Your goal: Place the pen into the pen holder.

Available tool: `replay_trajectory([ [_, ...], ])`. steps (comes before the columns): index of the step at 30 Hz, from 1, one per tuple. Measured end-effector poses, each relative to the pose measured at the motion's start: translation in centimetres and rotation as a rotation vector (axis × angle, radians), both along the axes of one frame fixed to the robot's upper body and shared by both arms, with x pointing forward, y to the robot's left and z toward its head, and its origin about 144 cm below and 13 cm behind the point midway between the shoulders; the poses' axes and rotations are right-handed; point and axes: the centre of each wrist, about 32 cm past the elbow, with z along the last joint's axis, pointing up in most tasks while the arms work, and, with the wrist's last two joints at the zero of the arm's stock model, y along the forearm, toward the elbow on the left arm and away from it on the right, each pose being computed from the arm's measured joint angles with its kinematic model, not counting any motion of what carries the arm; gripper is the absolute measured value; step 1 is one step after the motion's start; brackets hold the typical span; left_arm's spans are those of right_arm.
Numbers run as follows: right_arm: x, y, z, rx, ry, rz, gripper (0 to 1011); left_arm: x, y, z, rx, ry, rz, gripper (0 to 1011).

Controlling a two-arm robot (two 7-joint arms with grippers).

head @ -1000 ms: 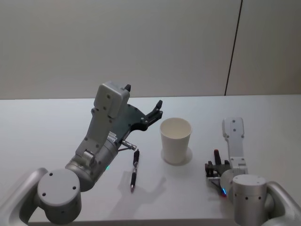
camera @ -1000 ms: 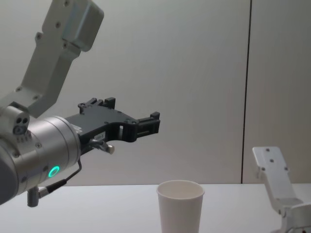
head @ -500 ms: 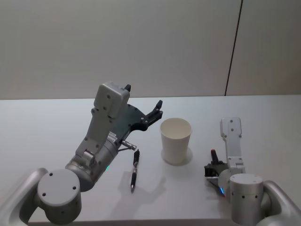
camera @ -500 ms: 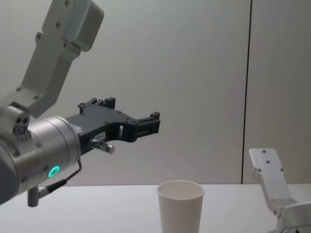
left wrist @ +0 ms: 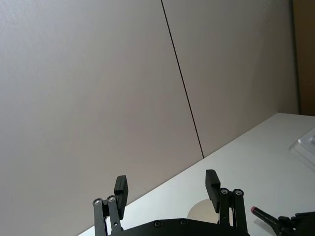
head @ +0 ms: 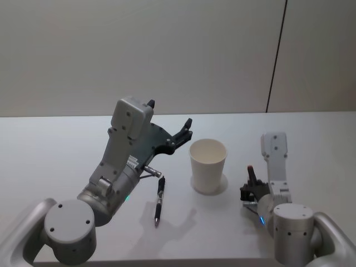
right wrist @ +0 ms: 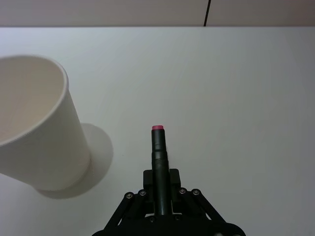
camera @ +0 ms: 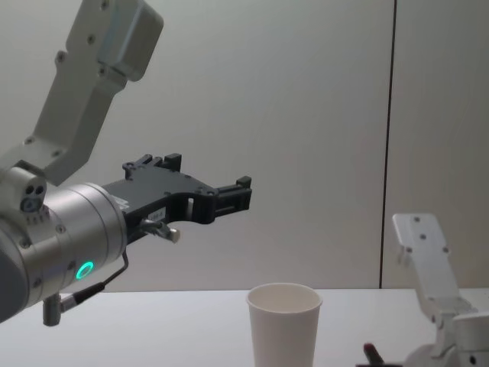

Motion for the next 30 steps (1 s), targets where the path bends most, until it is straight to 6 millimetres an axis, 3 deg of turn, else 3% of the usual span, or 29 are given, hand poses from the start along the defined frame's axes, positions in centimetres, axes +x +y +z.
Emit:
replay_trajectory([
  [30,-1.4,-2.4,1.8,0.066,-0.416,0.136,176,0.0,0.0,0.0,0.0,0.0,0.0,1004],
])
